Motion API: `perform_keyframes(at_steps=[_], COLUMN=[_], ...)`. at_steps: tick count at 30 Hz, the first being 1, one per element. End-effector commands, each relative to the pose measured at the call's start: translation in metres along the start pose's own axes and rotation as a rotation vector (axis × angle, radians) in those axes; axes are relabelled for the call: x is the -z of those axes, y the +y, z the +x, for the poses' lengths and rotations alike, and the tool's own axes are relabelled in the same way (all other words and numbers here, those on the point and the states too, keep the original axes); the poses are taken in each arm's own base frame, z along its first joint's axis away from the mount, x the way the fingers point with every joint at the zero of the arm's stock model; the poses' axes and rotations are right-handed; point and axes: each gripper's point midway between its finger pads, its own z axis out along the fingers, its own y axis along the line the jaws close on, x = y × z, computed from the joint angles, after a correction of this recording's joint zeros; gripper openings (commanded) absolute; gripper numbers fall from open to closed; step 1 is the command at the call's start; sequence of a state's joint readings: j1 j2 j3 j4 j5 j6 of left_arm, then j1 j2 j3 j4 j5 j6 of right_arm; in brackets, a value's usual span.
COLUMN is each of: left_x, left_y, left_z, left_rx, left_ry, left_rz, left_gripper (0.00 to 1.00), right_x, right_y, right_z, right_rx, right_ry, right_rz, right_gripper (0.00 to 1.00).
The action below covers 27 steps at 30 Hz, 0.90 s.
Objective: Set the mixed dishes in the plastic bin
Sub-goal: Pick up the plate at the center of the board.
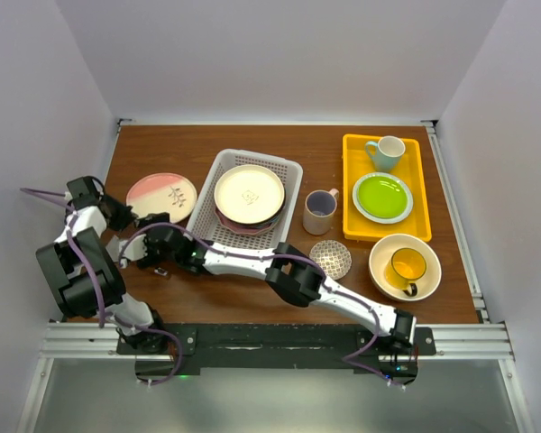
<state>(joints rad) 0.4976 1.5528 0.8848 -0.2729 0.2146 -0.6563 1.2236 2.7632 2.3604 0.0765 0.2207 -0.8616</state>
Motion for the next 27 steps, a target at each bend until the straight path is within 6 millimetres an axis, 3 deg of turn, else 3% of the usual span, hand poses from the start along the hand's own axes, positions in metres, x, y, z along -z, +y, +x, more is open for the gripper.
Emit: perform_keyframes(at_steps=[1,4,8,15,21,24,25,26,27], left_x=[0.023,0.027,0.031,0.042,0.058,0.066,0.070,0.072,0.075], left_y=[-0.029,-0.029,-0.023,-0.020,-0.022,-0.022,-0.023,-0.023,-0.023], left_z=[-0.015,-0.010,-0.003,-0.004,-0.015,-0.023,-0.024,-0.027,-0.030], left_rx=[-0.030,-0.029,-0.025,-0.016,-0.002,0.015,0.017,0.022,0.029], left_ry=[-0.060,-0.058,-0.051,-0.072,-0.121,-0.151,-0.158,-0.166,-0.174], left_rz=[0.137,0.145,0.140,0.141,0.153,0.158,0.164,0.167,0.169], left_gripper=[0.00,0.00,0.00,0.00,0.00,0.01,0.09,0.30,0.40], right_x=[-0.003,-0.007,-0.010,-0.010,-0.001,0.005,0.007,0.010,0.013], right_y=[-0.037,-0.032,-0.026,-0.028,-0.047,-0.059,-0.062,-0.068,-0.074], right_z=[-0.011,-0.003,0.005,0.006,-0.011,-0.020,-0.025,-0.029,-0.034], right_rx=[0.034,0.060,0.079,0.091,0.081,0.069,0.066,0.061,0.054], right_ry=[-0.011,0.003,0.016,0.021,-0.019,-0.037,-0.046,-0.055,-0.066], right_rz=[0.176,0.199,0.207,0.218,0.243,0.255,0.258,0.264,0.273], right_gripper=[0.92,0.85,0.68,0.22,0.02,0.00,0.00,0.00,0.00])
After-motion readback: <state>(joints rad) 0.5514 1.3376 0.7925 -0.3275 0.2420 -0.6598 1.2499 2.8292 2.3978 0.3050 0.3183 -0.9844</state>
